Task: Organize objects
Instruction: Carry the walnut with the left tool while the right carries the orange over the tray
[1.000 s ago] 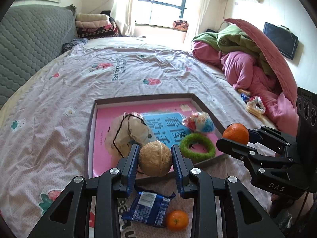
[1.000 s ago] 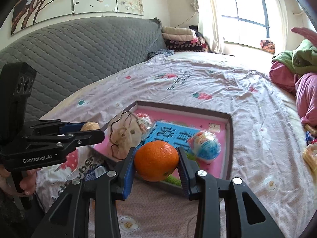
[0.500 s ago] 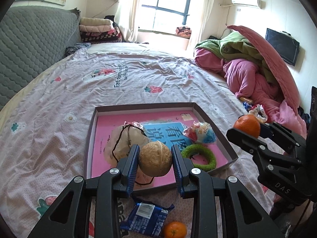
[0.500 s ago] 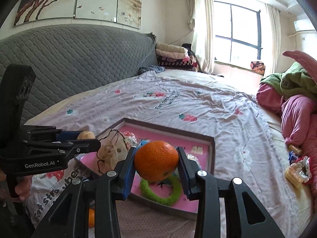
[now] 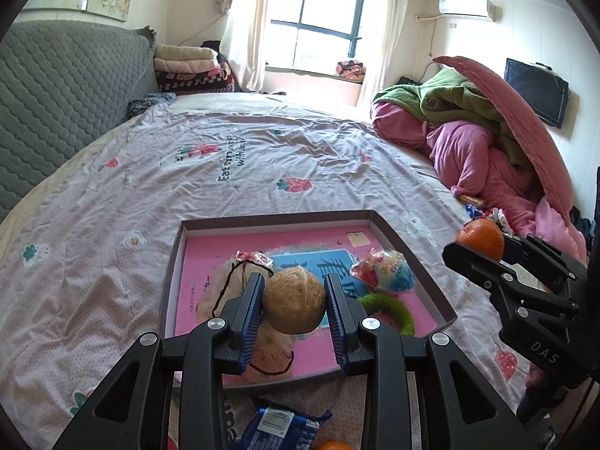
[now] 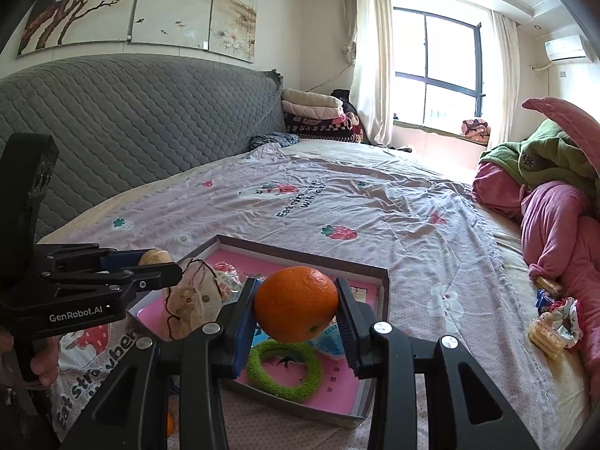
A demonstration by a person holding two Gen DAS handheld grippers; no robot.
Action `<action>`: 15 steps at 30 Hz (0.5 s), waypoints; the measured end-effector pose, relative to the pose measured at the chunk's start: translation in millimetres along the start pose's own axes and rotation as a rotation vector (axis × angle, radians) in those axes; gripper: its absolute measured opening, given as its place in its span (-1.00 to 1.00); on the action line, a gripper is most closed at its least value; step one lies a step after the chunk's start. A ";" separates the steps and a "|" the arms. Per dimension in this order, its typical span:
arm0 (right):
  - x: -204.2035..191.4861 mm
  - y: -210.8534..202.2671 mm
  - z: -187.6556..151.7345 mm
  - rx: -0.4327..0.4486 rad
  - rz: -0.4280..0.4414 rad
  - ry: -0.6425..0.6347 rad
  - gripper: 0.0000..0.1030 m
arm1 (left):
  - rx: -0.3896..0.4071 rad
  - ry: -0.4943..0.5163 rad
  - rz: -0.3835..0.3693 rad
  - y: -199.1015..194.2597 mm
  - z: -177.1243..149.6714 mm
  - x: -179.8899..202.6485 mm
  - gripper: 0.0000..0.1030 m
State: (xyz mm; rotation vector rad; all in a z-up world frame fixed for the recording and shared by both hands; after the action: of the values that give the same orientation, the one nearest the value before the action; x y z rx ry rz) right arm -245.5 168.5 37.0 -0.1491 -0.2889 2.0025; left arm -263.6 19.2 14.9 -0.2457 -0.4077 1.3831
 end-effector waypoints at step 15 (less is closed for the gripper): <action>13.9 15.1 -25.0 -0.092 -0.018 0.034 -0.23 | -0.081 0.027 -0.018 34.0 -28.2 9.7 -0.35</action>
State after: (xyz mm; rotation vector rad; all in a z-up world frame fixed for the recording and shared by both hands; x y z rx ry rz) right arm -258.8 178.1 9.2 -0.2377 -0.3594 1.9674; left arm -281.0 36.7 -22.9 -0.3262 -0.4430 1.3454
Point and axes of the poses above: each gripper's, at about its wrist camera, not at the fingertips, and y roughly the way its jaws point, x to its right, z to its top, the point moved 10 cm from there along y, roughly the way its jaws point, and after that the axes turned 13 degrees about x, right-handed, at the moved point
